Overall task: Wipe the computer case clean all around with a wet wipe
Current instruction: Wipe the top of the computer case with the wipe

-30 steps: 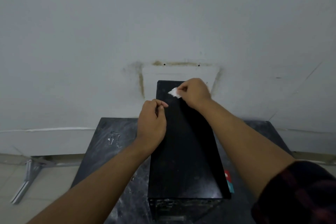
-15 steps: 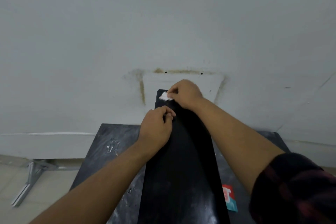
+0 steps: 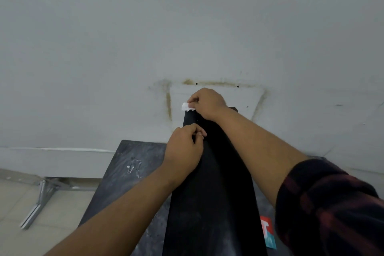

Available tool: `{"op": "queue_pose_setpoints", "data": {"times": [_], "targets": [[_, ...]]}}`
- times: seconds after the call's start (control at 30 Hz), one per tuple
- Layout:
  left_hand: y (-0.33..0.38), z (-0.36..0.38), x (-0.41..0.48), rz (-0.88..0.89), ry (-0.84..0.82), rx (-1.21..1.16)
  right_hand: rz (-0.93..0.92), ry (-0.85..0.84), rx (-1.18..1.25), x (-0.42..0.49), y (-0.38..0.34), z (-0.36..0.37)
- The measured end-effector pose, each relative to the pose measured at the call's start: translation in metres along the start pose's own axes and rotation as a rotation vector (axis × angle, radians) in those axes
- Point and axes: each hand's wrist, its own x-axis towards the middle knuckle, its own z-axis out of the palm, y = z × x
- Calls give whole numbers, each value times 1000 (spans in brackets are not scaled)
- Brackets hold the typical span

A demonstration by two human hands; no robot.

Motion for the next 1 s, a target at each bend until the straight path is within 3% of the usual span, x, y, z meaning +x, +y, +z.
{"op": "queue_pose_setpoints", "data": {"times": [0.1, 0.27, 0.37, 0.5, 0.63, 0.77, 0.93, 1.0], "targets": [[1, -1, 0, -11, 3, 13, 112, 92, 17, -6, 29, -13], [2, -3, 0, -27, -18, 39, 121, 122, 95, -44, 79, -41], [3, -3, 0, -29, -22, 38, 163, 147, 15, -59, 100, -57], [5, -3, -1, -28, -20, 59, 134, 216, -33, -60, 81, -54], [7, -4, -2, -38, -14, 59, -64, 108, -127, -58, 41, -27], [8, -4, -2, -38, -17, 68, 197, 228, -123, -57, 70, -44], [7, -4, -2, -47, -26, 47, 4, 25, 91, -86, 70, -41], [8, -4, -2, -43, -23, 44, 42, 138, 44, -94, 78, -43]]}}
